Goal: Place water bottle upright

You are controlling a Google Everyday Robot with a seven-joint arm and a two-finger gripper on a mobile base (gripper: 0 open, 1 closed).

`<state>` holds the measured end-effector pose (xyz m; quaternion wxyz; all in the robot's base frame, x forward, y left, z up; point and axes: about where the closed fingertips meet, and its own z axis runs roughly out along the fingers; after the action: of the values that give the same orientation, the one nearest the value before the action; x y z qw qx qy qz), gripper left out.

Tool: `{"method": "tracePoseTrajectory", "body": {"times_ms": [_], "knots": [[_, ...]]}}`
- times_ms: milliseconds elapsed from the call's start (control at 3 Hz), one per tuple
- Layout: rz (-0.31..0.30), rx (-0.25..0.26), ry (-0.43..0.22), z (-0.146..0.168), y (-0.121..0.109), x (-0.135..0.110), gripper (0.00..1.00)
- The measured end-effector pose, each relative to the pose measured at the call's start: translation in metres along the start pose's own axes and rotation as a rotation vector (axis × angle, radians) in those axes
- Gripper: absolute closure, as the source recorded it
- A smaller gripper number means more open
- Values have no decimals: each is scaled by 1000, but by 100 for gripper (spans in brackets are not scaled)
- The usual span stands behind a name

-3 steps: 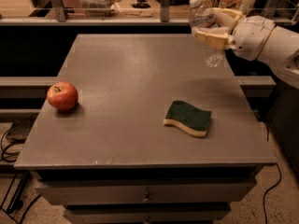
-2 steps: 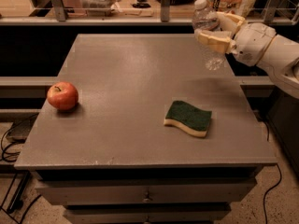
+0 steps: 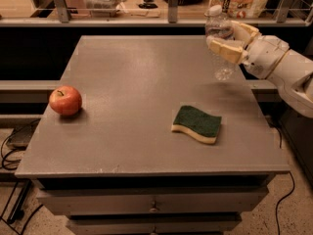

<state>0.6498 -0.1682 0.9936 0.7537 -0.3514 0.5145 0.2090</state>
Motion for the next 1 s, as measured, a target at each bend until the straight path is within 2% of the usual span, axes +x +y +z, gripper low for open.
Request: {"method": "tracePoseTrajectory", "body": {"times_ms": [333, 1000], "knots": [[48, 49, -36, -10, 4, 13, 100], [76, 86, -90, -18, 13, 26, 100]]}}
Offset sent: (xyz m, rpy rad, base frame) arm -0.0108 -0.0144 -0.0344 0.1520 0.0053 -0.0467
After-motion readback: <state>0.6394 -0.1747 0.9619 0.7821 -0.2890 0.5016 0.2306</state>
